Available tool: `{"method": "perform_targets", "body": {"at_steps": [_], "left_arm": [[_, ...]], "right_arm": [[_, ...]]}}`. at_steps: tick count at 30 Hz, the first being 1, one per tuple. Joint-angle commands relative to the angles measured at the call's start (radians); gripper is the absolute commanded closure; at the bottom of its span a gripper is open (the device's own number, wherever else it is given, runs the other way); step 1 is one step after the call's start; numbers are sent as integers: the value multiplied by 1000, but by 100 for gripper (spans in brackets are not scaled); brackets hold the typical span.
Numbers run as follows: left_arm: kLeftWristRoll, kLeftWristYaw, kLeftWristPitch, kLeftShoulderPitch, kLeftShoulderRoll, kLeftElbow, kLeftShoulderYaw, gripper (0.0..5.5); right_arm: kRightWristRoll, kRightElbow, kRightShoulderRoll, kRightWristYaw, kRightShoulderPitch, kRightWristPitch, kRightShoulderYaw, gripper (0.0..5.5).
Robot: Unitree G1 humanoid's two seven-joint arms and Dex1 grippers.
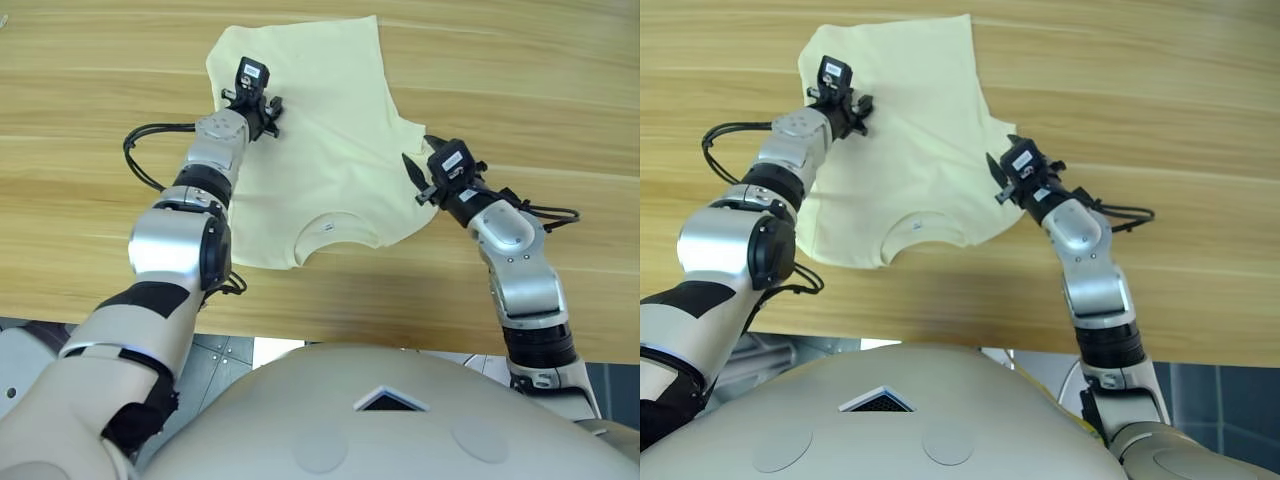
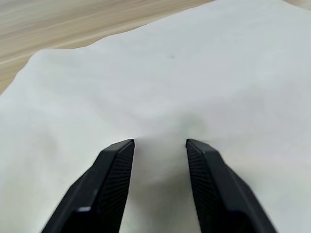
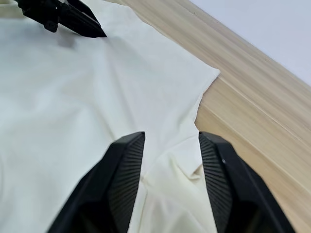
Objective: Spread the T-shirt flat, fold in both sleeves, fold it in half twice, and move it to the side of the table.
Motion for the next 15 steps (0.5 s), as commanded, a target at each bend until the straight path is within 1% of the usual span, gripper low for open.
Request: {"method": "perform_targets", "body": {"at_steps": [1,3,6,10,15], "left_arm": [[19,-24,37,41,-27,30,-17,350],[17,-29,36,34,-30,28,-16,350],[18,-23,37,27,-11,28,-12,350],[0,1,47,14,15,29,15,350],[1,34,64,-7,28,31,22,350]], "right_arm": [[-24,198,41,-39,-59,-85,29,346],[-36,316,60,-64,-70,-133,38,346],[-33,319,49,-57,-20,-158,37,346],[-10,233,5,-37,105,-141,0,346],[26,21,-51,1,282,-58,-61,346]]}}
